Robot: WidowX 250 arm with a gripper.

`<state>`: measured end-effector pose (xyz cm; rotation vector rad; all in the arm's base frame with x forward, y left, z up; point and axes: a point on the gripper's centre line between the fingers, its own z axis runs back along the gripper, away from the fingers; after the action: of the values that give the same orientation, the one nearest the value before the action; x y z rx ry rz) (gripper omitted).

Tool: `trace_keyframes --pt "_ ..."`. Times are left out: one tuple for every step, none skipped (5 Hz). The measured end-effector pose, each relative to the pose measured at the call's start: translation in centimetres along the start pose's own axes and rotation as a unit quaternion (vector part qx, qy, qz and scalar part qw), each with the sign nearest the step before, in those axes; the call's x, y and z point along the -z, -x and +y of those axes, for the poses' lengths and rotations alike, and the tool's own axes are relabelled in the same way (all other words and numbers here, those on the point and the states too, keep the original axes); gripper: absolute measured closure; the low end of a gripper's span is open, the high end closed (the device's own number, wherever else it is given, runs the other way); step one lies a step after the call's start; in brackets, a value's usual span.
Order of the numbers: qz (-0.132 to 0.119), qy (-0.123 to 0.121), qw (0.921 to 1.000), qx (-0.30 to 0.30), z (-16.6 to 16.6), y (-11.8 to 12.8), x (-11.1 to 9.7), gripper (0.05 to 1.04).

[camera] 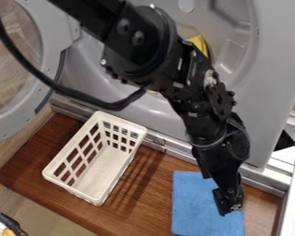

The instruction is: Take the yellow towel from the washing machine and place it the basket

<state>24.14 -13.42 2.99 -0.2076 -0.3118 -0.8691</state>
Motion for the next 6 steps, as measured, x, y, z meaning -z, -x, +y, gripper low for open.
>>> trace_keyframes --pt "0.010 0.005 0.9999 -0.005 -0.1 0.4 0.5 0.084" --pt "0.006 -0.003 0.9996 -0.027 0.7 0.7 -0.2 0.084" --pt "-0.007 -0.021 0.9983 -0.053 2.3 1.3 -1.7 0.084" --pt "-0.016 -0.044 0.9955 -0.082 4.1 2.2 -2.9 0.084" --pt "-0.028 -0.069 0.9915 -0.106 6.7 2.8 -3.9 0.084" --pt "-0.060 -0.103 0.9854 -0.121 9.5 2.0 -5.2 0.084"
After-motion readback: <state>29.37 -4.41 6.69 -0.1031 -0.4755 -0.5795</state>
